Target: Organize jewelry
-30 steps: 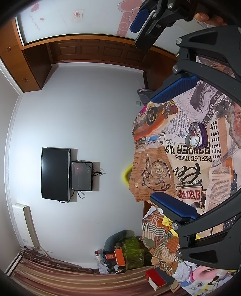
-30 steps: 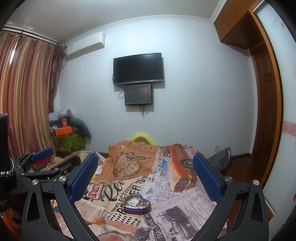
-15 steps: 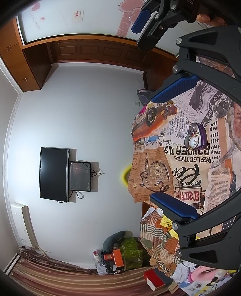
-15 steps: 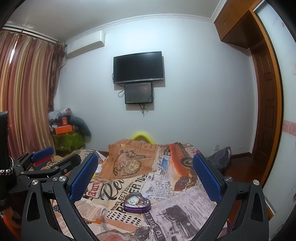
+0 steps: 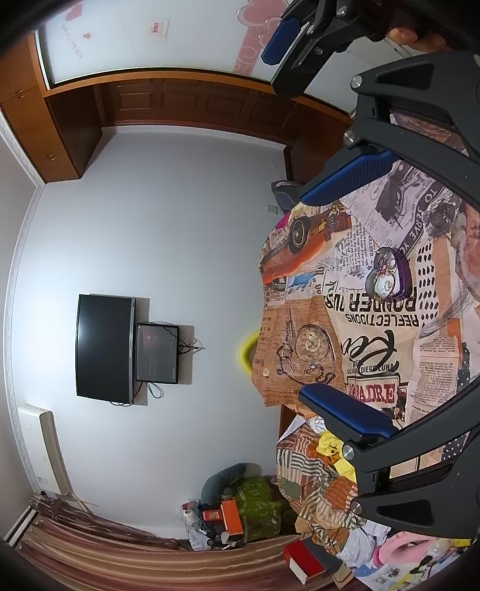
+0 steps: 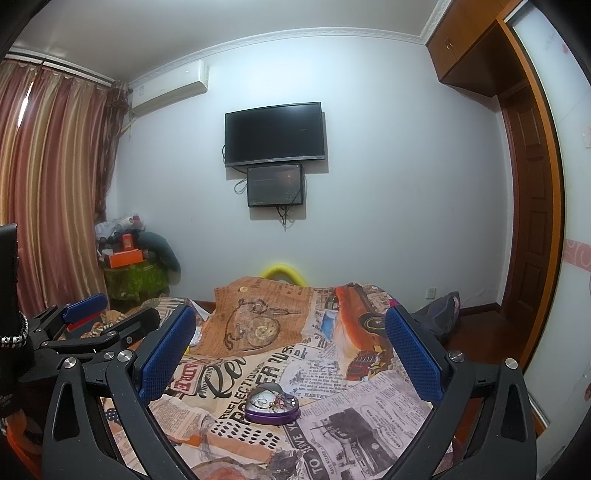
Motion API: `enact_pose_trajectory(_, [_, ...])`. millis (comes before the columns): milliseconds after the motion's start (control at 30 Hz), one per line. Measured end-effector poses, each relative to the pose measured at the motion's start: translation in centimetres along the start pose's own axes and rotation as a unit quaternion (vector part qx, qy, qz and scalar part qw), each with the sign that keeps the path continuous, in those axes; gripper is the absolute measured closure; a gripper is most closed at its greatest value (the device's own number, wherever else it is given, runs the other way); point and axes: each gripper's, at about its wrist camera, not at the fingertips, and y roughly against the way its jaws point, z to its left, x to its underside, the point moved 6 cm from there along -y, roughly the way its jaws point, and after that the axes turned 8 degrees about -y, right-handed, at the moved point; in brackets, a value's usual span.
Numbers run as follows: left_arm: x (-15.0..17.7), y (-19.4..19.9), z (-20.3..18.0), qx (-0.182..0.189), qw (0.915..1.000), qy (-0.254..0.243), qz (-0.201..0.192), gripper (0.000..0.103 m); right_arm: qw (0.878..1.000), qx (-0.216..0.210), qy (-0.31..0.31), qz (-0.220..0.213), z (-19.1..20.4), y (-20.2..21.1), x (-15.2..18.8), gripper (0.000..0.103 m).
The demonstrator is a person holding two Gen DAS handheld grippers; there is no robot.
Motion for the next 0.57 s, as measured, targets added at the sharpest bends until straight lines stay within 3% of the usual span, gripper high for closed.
enact_pose_trajectory(567, [0.42,-0.4,-0.37,0.006,0.9999,-0.007,0.004,0.006,1.0,0.006,-0.002,0.006,-0.38,-0.65,0.29,0.001])
